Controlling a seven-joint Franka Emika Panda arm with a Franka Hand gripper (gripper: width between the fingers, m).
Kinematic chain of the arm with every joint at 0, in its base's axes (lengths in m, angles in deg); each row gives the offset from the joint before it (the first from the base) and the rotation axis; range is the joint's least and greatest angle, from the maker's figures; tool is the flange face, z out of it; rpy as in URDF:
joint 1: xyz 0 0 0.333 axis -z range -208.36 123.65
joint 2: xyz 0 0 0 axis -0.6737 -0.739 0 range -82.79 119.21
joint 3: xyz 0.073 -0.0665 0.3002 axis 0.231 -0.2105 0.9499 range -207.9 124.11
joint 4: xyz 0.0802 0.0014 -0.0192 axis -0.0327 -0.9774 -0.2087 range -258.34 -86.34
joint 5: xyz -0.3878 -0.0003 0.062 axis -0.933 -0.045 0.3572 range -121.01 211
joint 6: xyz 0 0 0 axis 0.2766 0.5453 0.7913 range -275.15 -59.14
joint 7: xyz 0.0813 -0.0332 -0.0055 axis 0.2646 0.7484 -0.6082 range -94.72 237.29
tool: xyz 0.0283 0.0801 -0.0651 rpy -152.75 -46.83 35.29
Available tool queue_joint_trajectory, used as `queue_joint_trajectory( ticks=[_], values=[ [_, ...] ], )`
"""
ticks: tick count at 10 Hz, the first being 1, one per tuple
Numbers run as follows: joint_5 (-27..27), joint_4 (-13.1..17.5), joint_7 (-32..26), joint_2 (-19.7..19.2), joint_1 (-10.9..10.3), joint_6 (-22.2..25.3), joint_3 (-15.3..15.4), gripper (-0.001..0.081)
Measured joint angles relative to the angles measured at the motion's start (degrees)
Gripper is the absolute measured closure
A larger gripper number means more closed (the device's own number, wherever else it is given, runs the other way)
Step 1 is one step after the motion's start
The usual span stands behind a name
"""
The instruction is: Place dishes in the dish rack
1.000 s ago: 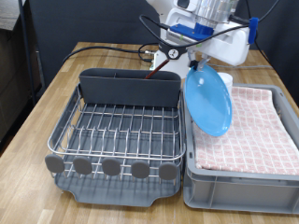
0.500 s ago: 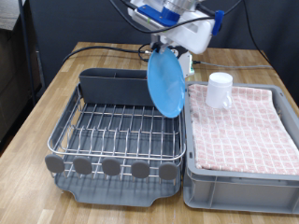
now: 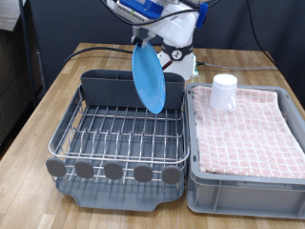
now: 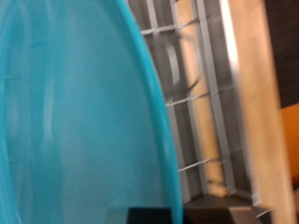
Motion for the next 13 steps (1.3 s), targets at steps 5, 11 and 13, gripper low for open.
queue_joint_trajectory(
  ticks=[5, 11, 13],
  values=[
    [-9.51, 4.5, -18.88, -1.54, 1.8, -5.21, -5.75, 0.0788],
    [-8.89, 10.49, -23.15, -8.71, 1.75, -7.59, -7.52, 0.0788],
    [-8.66, 11.18, -22.24, -10.16, 1.75, -7.47, -7.52, 0.0788]
  ],
)
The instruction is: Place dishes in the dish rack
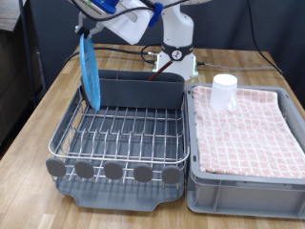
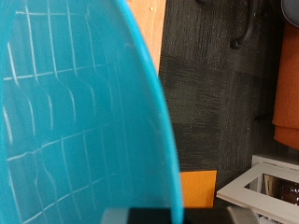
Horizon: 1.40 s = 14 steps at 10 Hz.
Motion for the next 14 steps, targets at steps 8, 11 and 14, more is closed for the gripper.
queue_joint_trajectory(
  ticks=[8, 11, 14],
  values=[
    [1.37, -0.37, 2.52, -6.21, 0.07, -4.49, -1.37, 0.0788],
    [0.18, -2.38, 5.45, -7.2, 0.2, -7.15, -2.26, 0.0788],
    [-2.51, -4.93, 8.88, -7.53, 0.24, -10.56, -3.28, 0.0788]
  ],
)
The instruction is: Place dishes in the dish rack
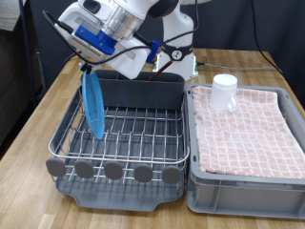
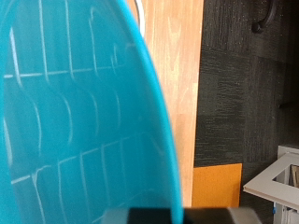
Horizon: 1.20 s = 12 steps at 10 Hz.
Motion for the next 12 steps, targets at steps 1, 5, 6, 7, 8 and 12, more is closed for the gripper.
queue_joint_trajectory(
  ticks=[1, 5, 6, 7, 8, 12],
  values=[
    [-0.36, -0.44, 0.4, -0.39, 0.01, -1.05, -0.32, 0.0788],
    [-1.02, -1.25, 1.77, -2.32, 0.02, -4.53, -1.46, 0.0788],
    [-1.02, -1.38, 2.05, -2.7, 0.02, -5.05, -1.62, 0.0788],
    [-1.02, -1.45, 2.39, -2.99, 0.02, -5.37, -1.74, 0.0788],
    [-1.02, -1.48, 2.85, -3.26, 0.02, -5.58, -1.85, 0.0788],
    [-0.96, -1.49, 3.52, -3.47, 0.02, -5.64, -1.96, 0.0518]
  ],
)
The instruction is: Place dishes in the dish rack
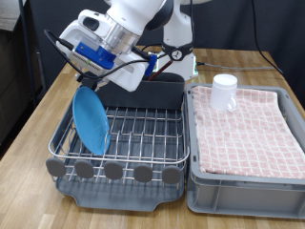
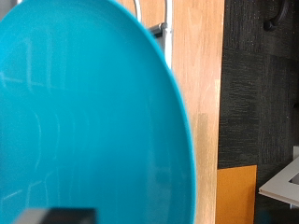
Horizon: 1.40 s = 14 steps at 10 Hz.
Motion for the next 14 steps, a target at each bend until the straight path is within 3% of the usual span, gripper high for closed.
queue_joint_trajectory(
  ticks=[1, 2, 3, 4, 5, 7, 9, 14],
  values=[
    [0.04, 0.0, 0.0, 0.0, 0.0, 0.0, 0.0, 0.0345],
    [0.33, 0.0, -0.02, 0.0, 0.0, -0.3, 0.0, 0.0345],
    [2.47, -0.01, -0.79, 0.01, 0.0, -1.41, -0.01, 0.0177],
    [6.67, 0.0, -3.27, 0.06, 0.0, -2.53, 0.01, 0.0177],
    [11.46, 0.1, -7.02, 0.38, 0.0, -3.11, 0.06, 0.0049],
    [24.31, 0.36, -17.61, 2.4, -0.07, -2.83, 0.49, 0.0013],
    [34.74, 1.61, -26.85, 5.65, -0.5, 1.43, 0.73, 0.0006],
    [36.43, 7.34, -32.99, 13.18, -1.91, 17.04, 3.34, 0.0004]
  ],
)
